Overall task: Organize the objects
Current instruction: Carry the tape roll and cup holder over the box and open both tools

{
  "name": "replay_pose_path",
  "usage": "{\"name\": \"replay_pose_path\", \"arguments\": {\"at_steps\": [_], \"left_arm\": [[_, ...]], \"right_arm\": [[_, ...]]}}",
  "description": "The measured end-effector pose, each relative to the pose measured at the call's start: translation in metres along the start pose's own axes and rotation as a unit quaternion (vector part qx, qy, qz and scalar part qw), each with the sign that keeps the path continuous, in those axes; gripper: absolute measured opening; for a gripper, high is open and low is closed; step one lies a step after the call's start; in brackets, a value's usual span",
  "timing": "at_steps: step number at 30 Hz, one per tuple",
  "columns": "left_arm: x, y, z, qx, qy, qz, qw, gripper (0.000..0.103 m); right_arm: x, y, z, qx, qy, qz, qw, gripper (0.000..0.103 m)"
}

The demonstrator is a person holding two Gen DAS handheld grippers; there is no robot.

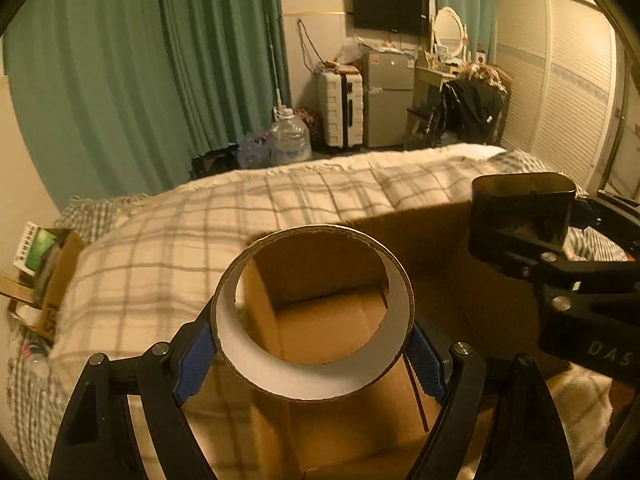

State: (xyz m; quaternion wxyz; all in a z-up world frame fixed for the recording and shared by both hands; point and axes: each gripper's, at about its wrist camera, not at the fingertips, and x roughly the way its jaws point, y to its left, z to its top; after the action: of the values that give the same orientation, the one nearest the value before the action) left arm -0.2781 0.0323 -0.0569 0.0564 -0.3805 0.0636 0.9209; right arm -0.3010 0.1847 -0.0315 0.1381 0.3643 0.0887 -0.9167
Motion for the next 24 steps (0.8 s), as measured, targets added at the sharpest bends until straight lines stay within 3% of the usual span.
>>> {"name": "replay_pose_path", "arguments": {"at_steps": [4, 5, 6, 11, 24], "left_arm": [[0.004, -0.008, -0.006, 0.013, -0.009, -0.011, 0.9998, 0.09], [0.005, -0.01, -0.006, 0.017, -0.01, -0.008, 0.9998, 0.096], [0.003, -0.011, -0.008, 0.02, -0.011, -0.006, 0.9997, 0.1], [-0.015, -0.009, -0.011, 0.015, -0.009, 0.014, 0.9998, 0.102], [-0.155, 0.0, -0.039, -0.015, -0.027, 0.023, 0.9993, 0.103]], "right_arm": [[0.01, -0.009, -0.011, 0.02, 0.002, 0.007, 1.0, 0.07], [0.006, -0.014, -0.012, 0.03, -0.007, 0.003, 1.0, 0.086], [0.003, -0.017, -0.011, 0.034, -0.011, -0.001, 0.999, 0.092], [-0.041, -0.027, -0.006, 0.046, -0.043, -0.017, 0.998, 0.093], [-0.202, 0.01, -0.03, 0.003, -0.099, -0.064, 0.993, 0.094]]}}
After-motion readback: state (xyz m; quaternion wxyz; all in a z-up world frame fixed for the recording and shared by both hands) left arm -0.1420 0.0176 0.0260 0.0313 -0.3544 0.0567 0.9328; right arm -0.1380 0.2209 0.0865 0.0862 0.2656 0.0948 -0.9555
